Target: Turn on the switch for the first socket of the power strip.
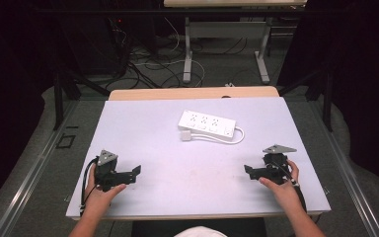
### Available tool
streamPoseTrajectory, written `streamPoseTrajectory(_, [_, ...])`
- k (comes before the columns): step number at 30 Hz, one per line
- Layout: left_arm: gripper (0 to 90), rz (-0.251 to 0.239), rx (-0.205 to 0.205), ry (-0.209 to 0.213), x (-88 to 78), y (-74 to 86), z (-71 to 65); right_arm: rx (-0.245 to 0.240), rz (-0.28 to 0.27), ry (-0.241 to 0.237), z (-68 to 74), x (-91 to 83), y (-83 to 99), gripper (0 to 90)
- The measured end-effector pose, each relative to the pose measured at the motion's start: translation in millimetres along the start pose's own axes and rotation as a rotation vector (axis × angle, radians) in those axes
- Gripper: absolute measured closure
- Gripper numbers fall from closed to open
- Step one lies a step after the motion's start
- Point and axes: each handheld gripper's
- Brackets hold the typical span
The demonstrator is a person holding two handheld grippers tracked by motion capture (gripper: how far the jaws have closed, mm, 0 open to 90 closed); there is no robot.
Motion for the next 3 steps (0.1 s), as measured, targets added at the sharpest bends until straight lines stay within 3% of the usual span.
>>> streamPoseTrajectory(3, [1.2, 0.0, 0.002, 0.001, 0.1, -0.2, -0.1, 0.003, 0.001, 0.007, -0.5, -1.3, 0.0, 0.0])
Point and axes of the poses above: each handheld gripper's, and its own axes: x roughly forward along the jaws, y roughly out of its underside, z roughly to its left, and after that the axes turned 7 degrees about -z, right-handed
